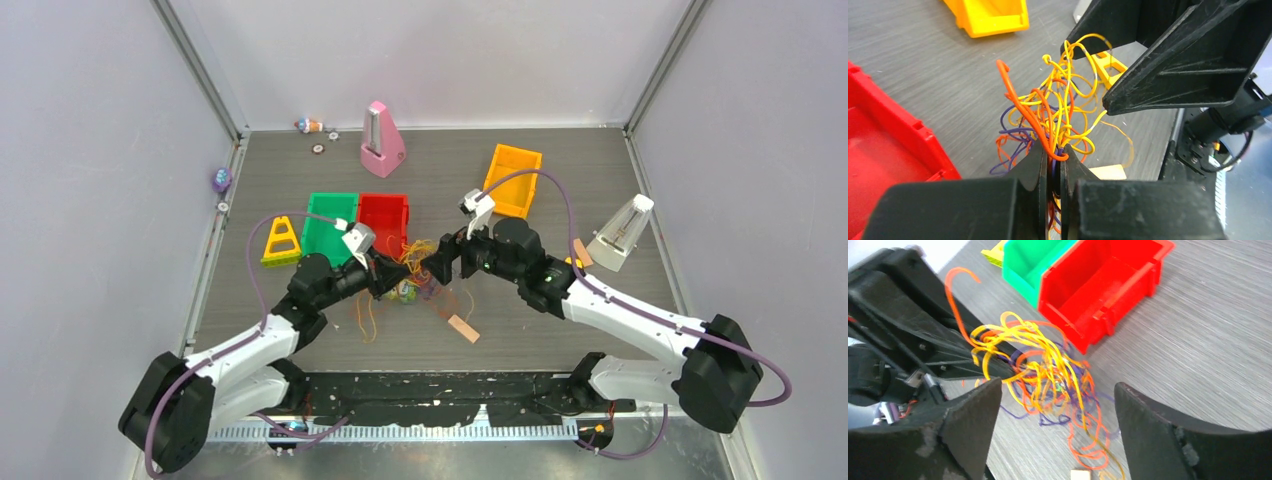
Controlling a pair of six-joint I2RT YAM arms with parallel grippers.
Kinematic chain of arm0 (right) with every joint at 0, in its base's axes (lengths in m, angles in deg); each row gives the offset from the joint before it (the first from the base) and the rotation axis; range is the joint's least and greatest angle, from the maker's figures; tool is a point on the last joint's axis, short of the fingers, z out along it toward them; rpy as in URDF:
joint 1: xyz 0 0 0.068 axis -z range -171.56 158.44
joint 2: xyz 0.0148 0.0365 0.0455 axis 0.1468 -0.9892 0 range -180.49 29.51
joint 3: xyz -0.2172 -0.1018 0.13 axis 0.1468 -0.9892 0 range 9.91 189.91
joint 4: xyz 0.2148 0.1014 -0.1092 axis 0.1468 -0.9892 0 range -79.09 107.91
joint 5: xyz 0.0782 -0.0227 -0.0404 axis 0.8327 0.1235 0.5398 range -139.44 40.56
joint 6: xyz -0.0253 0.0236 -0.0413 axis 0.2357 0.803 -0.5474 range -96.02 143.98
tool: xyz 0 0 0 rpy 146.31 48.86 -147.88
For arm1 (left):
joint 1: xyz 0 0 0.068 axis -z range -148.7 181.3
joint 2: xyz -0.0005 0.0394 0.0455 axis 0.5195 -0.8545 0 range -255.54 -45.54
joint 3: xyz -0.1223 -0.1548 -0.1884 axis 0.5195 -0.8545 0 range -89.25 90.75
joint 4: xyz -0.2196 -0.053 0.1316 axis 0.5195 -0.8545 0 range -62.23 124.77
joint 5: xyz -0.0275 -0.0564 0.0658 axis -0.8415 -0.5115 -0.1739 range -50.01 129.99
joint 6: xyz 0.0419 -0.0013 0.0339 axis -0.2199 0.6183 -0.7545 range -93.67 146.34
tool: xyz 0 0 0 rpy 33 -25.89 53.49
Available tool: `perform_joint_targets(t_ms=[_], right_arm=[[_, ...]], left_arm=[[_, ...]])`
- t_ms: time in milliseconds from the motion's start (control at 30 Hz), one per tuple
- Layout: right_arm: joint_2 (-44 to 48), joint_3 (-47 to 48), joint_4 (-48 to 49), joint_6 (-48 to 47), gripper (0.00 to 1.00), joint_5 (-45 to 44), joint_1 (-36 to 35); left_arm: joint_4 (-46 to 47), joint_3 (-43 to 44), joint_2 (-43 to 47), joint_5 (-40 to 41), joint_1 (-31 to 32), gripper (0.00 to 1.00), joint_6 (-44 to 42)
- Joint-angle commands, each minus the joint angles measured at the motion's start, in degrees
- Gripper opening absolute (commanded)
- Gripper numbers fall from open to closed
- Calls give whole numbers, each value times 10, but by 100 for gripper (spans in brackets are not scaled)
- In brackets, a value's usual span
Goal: Untangle the cables
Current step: Untie the cable.
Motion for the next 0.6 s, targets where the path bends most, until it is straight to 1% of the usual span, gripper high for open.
perform_joint_targets(t_ms=[0, 100, 133, 200, 233, 300, 367, 467, 567], right_arm=[[21, -25, 15, -30, 95, -78, -1], [44, -103, 88, -39, 97, -46, 8], [53, -119, 132, -40, 97, -14, 12], [56, -162, 191, -39, 98, 31, 21], [54, -181, 205, -39, 99, 41, 24], [40, -194, 231, -42, 99, 60, 25], [18, -194, 244, -42, 95, 68, 26], [-23, -182, 258, -41, 95, 73, 26], [-53, -161, 268, -32, 99, 75, 25]], left_arm=[[1, -5, 38, 62, 1, 0, -16], [7, -1, 31, 37, 1, 0, -15], [13, 0, 27, 27, 0, 0, -13], [22, 2, 18, 12, 0, 0, -4], [26, 4, 16, 5, 0, 0, 0], [41, 4, 11, -20, 0, 0, 8], [64, 4, 6, -51, -1, 0, 19], [114, 3, -6, -108, 0, 0, 39], [158, 5, -22, -155, 0, 0, 65]])
